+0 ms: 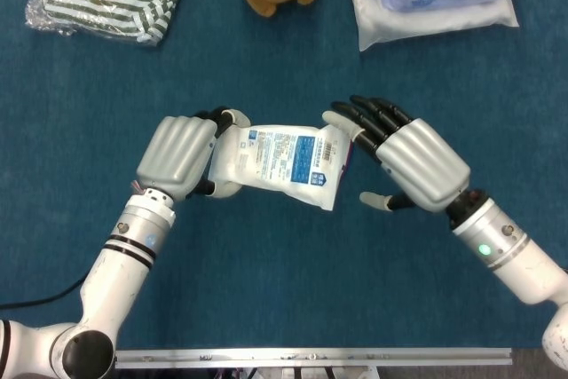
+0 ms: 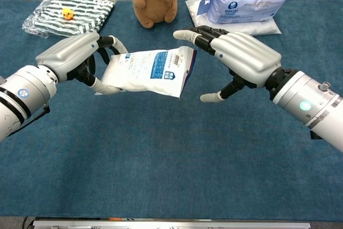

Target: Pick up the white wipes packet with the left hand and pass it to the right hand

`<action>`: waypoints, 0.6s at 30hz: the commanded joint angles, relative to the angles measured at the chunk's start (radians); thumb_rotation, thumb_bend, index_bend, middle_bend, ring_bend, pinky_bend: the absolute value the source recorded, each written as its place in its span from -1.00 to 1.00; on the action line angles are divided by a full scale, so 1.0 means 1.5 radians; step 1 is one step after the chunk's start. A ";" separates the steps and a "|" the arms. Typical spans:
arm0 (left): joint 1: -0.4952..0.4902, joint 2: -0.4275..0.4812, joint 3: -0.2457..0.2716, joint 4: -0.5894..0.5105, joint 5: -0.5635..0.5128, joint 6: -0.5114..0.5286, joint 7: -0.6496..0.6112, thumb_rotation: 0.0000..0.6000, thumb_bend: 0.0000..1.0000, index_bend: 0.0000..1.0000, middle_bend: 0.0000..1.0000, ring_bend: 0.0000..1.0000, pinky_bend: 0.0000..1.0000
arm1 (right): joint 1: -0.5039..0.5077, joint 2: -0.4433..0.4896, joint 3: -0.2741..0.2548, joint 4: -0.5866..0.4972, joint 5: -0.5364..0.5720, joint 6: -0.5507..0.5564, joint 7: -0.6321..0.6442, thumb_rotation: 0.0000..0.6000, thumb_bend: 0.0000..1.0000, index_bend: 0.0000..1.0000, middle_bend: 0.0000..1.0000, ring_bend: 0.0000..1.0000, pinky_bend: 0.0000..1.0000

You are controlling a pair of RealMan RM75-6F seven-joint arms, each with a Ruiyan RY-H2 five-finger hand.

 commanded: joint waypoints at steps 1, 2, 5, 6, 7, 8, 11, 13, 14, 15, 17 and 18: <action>-0.001 0.003 0.002 -0.001 0.000 -0.005 -0.006 1.00 -0.67 -0.19 -0.22 -0.26 0.07 | 0.004 -0.012 -0.017 0.043 -0.060 0.029 0.044 1.00 -1.00 -0.98 -0.72 -0.90 -0.60; -0.002 0.004 0.003 -0.002 -0.001 -0.008 -0.008 1.00 -0.67 -0.19 -0.22 -0.26 0.07 | 0.004 -0.014 -0.019 0.050 -0.071 0.035 0.053 1.00 -1.00 -0.95 -0.68 -0.87 -0.55; -0.003 0.008 0.005 -0.003 -0.001 -0.014 -0.014 1.00 -0.67 -0.19 -0.22 -0.26 0.07 | 0.003 -0.021 -0.024 0.072 -0.097 0.056 0.078 1.00 -1.00 -0.84 -0.59 -0.78 -0.46; -0.004 0.009 0.005 -0.004 -0.001 -0.015 -0.016 1.00 -0.67 -0.19 -0.22 -0.26 0.07 | 0.003 -0.023 -0.025 0.078 -0.104 0.063 0.084 1.00 -1.00 -0.80 -0.55 -0.75 -0.42; -0.004 0.010 0.006 -0.003 -0.001 -0.016 -0.018 1.00 -0.67 -0.19 -0.22 -0.26 0.07 | 0.002 -0.026 -0.026 0.086 -0.111 0.070 0.091 1.00 -1.00 -0.76 -0.52 -0.72 -0.39; -0.005 0.011 0.007 -0.004 0.000 -0.017 -0.019 1.00 -0.67 -0.19 -0.22 -0.26 0.07 | 0.001 -0.029 -0.026 0.092 -0.115 0.076 0.095 1.00 -1.00 -0.72 -0.49 -0.69 -0.37; -0.005 0.013 0.009 -0.006 0.002 -0.022 -0.026 1.00 -0.67 -0.19 -0.22 -0.26 0.07 | -0.001 -0.040 -0.027 0.111 -0.126 0.092 0.102 1.00 -0.99 -0.62 -0.41 -0.61 -0.30; -0.006 0.016 0.012 -0.009 0.004 -0.027 -0.031 1.00 -0.67 -0.19 -0.22 -0.26 0.07 | -0.003 -0.047 -0.027 0.122 -0.129 0.099 0.103 1.00 -0.94 -0.57 -0.36 -0.57 -0.25; -0.007 0.018 0.013 -0.011 0.005 -0.030 -0.034 1.00 -0.67 -0.19 -0.22 -0.26 0.07 | -0.004 -0.049 -0.027 0.126 -0.130 0.102 0.104 1.00 -0.90 -0.55 -0.35 -0.55 -0.23; -0.007 0.020 0.014 -0.012 0.007 -0.033 -0.037 1.00 -0.67 -0.19 -0.22 -0.26 0.07 | -0.004 -0.051 -0.027 0.129 -0.130 0.103 0.103 1.00 -0.86 -0.53 -0.33 -0.53 -0.22; -0.008 0.024 0.016 -0.017 0.009 -0.040 -0.044 1.00 -0.67 -0.19 -0.22 -0.26 0.07 | -0.005 -0.054 -0.027 0.136 -0.132 0.108 0.102 1.00 -0.80 -0.51 -0.32 -0.52 -0.20; -0.009 0.026 0.017 -0.019 0.010 -0.043 -0.046 1.00 -0.67 -0.19 -0.22 -0.26 0.07 | -0.006 -0.055 -0.027 0.138 -0.133 0.109 0.101 1.00 -0.78 -0.50 -0.31 -0.51 -0.19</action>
